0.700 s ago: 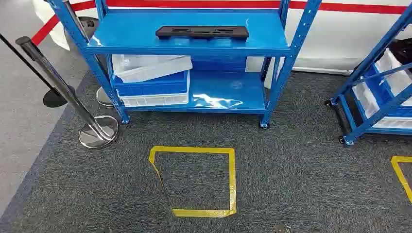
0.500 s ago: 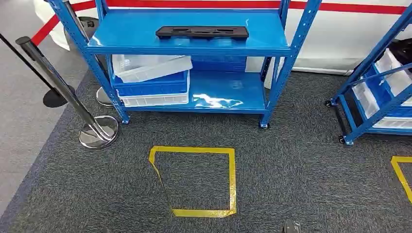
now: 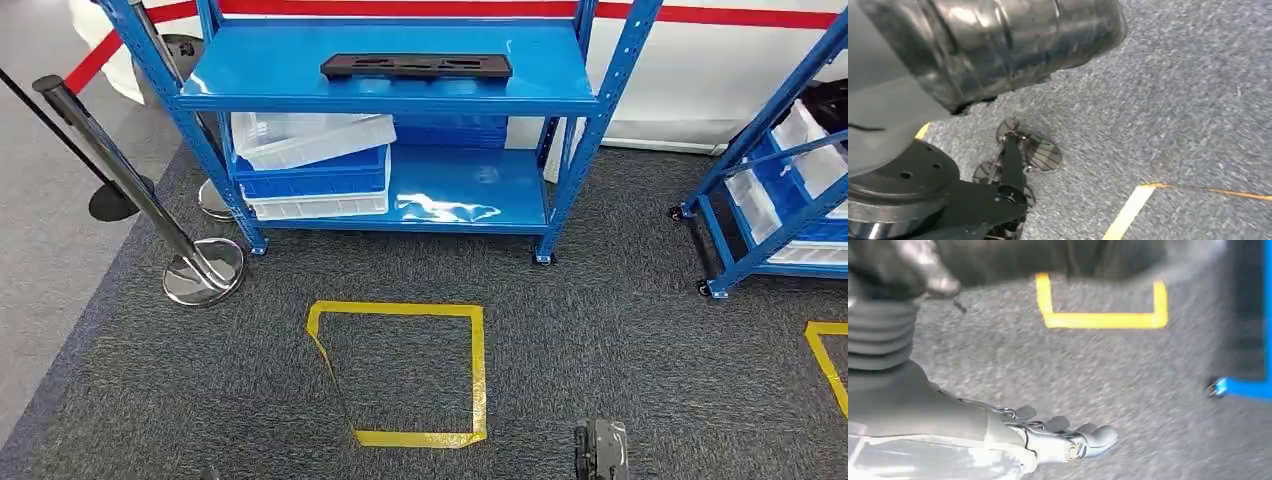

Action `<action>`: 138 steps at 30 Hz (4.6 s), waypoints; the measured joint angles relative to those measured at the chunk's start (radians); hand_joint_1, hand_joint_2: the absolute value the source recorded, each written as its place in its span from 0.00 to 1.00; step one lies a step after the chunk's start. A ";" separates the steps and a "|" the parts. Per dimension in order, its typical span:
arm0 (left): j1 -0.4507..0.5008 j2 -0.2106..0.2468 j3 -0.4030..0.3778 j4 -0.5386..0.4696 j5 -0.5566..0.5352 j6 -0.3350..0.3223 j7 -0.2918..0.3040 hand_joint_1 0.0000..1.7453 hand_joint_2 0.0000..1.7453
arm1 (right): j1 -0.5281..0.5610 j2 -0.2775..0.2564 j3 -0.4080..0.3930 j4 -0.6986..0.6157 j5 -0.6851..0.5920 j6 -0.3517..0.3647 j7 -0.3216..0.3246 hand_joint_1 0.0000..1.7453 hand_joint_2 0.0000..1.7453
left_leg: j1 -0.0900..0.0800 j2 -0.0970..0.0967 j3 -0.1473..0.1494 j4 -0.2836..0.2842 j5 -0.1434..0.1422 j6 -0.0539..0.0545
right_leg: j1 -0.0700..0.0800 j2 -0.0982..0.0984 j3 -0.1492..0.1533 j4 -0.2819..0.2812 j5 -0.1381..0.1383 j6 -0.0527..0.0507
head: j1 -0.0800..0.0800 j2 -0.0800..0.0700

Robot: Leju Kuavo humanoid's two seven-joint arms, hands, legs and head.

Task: Take the parts from the cabinet and place them on the table.

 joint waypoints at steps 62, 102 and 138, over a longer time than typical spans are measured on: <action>-0.030 -0.018 -0.188 0.018 -0.045 0.103 0.080 0.00 0.00 | -0.051 -0.132 0.227 -1.400 0.798 -0.160 0.493 0.00 0.00 | 0.009 0.007 -0.120 0.231 -0.060 -0.012 | -0.022 -0.009 -0.034 0.020 0.012 0.006 | 0.016 0.000; -0.053 -0.017 -0.277 0.018 -0.060 0.109 0.124 0.00 0.00 | -0.077 -0.135 0.278 -1.428 0.832 -0.159 0.512 0.00 0.00 | 0.005 0.003 -0.016 0.000 0.014 0.032 | -0.015 -0.013 -0.038 0.049 -0.027 0.035 | 0.011 0.000; -0.055 -0.008 -0.295 0.018 -0.061 0.090 0.127 0.00 0.00 | -0.074 -0.134 0.283 -1.399 0.814 -0.154 0.508 0.00 0.00 | -0.003 0.000 0.001 0.003 -0.004 0.049 | -0.011 -0.003 -0.160 0.258 -0.060 0.030 | 0.004 0.000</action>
